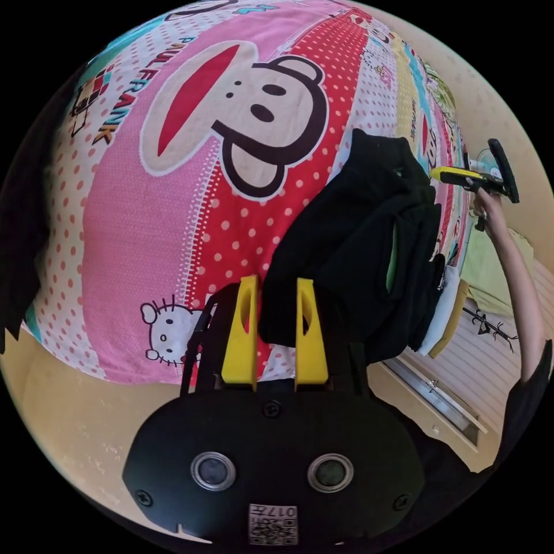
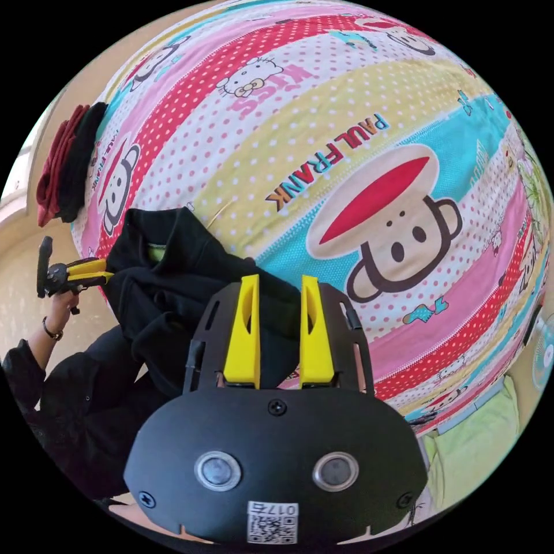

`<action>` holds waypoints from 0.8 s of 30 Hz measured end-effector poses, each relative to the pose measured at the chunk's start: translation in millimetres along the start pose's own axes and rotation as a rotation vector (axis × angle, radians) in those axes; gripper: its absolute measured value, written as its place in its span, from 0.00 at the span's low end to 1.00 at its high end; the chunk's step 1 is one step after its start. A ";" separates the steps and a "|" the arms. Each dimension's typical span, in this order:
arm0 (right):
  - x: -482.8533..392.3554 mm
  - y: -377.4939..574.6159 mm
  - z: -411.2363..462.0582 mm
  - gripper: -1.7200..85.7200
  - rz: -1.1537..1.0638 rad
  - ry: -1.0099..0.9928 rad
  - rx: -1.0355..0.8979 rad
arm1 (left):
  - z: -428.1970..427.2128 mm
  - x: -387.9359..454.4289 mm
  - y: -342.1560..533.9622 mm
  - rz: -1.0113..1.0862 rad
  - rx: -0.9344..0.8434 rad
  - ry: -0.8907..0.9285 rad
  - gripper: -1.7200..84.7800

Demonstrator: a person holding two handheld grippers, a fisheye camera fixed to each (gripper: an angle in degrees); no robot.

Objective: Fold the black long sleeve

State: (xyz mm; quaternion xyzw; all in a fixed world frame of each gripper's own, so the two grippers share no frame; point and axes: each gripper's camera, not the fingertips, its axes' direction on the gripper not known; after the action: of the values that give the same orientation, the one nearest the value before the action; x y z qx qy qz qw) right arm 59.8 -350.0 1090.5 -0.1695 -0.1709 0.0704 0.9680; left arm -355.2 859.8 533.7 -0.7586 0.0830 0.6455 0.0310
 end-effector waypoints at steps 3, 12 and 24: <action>-17.2 -5.7 36.8 0.13 0.027 -0.004 -0.117 | 4.0 2.1 15.2 0.001 -0.001 -0.017 0.11; -101.7 159.5 -41.8 0.05 0.082 0.080 0.267 | -51.0 -19.4 105.1 -0.080 0.180 0.358 0.02; -213.7 544.9 -249.7 0.05 0.188 0.186 1.259 | -334.4 105.2 295.4 0.400 0.897 0.364 0.02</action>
State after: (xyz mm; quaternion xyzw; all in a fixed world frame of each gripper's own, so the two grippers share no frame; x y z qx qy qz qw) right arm -93.4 40.8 612.2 0.4116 0.0034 0.2268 0.8827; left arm -62.3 508.5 503.0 -0.7399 0.4987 0.3976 0.2141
